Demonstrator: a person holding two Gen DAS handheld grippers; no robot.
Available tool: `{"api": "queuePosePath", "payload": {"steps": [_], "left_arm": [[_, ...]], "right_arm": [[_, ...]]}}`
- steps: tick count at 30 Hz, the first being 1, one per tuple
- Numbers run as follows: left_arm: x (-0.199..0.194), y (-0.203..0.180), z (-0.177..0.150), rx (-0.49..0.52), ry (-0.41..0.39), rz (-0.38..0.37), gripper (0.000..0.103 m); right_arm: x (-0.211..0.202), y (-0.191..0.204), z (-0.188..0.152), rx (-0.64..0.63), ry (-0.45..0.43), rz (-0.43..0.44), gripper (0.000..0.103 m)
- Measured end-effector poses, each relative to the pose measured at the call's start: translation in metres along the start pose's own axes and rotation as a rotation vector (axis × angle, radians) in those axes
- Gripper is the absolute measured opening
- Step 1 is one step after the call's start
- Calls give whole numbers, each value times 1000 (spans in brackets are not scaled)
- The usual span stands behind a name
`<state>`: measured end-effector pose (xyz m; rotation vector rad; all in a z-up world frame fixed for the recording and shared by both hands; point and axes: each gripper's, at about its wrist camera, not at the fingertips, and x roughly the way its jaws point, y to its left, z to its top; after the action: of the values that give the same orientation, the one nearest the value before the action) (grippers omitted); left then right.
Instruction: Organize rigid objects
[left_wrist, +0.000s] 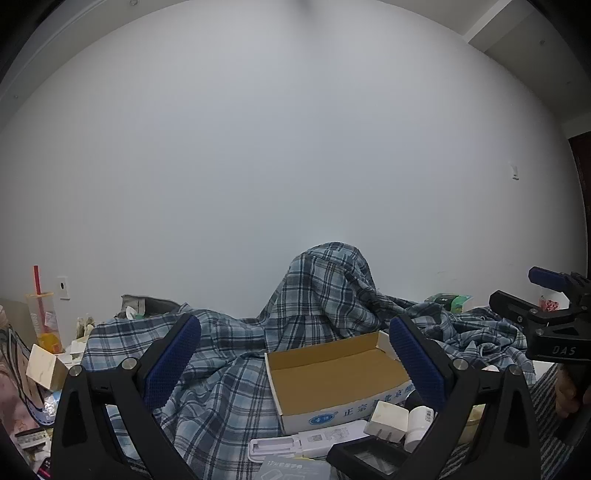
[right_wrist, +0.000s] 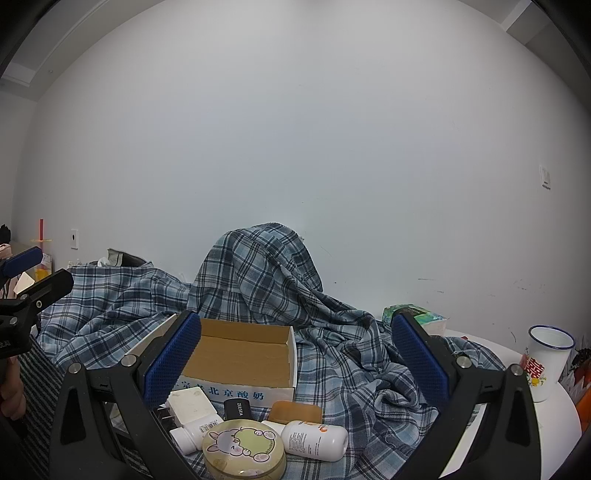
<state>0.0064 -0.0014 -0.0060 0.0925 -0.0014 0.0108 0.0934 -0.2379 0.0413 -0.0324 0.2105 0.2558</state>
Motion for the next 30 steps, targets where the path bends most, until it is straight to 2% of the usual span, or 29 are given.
{"api": "queuePosePath", "payload": {"steps": [19, 24, 30], "left_arm": [[-1, 3, 5, 0, -9, 11, 103], [-5, 4, 6, 13, -16, 91, 103], [-3, 9, 5, -12, -5, 56, 103]], "right_arm": [[0, -1, 4, 7, 15, -5, 103], [8, -2, 0, 9, 35, -1, 103], [5, 1, 1, -5, 15, 6, 103]]}}
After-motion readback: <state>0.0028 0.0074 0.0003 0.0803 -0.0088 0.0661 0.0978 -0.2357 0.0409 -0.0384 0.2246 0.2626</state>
